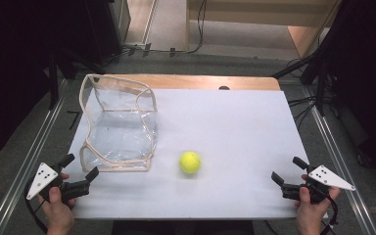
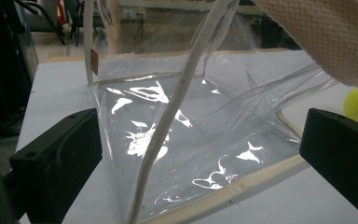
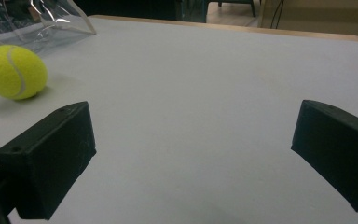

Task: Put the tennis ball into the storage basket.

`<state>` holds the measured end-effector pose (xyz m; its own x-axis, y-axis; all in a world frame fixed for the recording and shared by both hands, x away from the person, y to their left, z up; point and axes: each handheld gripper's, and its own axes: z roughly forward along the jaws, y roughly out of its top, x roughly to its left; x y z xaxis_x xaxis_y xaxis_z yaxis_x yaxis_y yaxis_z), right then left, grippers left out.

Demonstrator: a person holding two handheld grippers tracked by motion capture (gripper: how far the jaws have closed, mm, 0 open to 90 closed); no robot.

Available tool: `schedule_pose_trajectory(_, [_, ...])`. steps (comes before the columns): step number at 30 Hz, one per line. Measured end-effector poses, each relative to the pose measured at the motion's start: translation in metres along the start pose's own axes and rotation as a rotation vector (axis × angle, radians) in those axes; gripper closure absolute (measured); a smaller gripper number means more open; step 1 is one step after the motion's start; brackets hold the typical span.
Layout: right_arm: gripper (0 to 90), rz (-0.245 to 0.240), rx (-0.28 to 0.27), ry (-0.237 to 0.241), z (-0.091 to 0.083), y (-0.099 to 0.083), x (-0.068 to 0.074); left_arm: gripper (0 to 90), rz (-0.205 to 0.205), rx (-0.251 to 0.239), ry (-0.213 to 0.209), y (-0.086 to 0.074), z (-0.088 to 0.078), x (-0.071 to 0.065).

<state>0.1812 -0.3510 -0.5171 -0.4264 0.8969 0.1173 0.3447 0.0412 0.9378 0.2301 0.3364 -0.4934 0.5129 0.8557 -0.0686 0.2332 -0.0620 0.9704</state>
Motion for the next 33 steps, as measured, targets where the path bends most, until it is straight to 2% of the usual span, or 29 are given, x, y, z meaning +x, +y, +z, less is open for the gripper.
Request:
schedule_pose_trajectory(2, [0.0, -0.007, 0.008, 0.002, 0.001, 0.001, 0.001, 0.0, -0.003, 0.003, 0.004, 0.0, 0.0, 0.0])
schedule_pose_trajectory(5, [0.0, -0.021, 0.02, 0.033, 0.002, 0.003, 0.002, 0.0, -0.005, 0.002, 0.002, 0.0, 0.0, 0.0])
schedule_pose_trajectory(12, [0.0, -0.046, 0.027, 0.036, 0.004, 0.01, 0.008, 0.0, 0.001, 0.008, 0.004, -0.001, 0.001, 0.0])
schedule_pose_trajectory(16, [0.0, -0.063, 0.044, 0.058, 0.007, 0.02, 0.014, 0.0, 0.01, 0.016, 0.012, -0.001, 0.002, -0.002])
schedule_pose_trajectory(20, [0.0, -0.091, 0.064, 0.071, 0.013, 0.029, 0.02, 0.0, 0.015, 0.019, 0.014, -0.001, 0.003, -0.003])
schedule_pose_trajectory(26, [0.0, -0.124, 0.101, 0.118, 0.024, 0.042, 0.029, 0.0, 0.018, 0.023, 0.012, -0.001, 0.003, -0.003])
schedule_pose_trajectory(33, [0.0, -0.144, 0.124, 0.154, 0.038, 0.052, 0.038, 0.0, 0.029, 0.031, 0.017, -0.002, 0.003, -0.004])
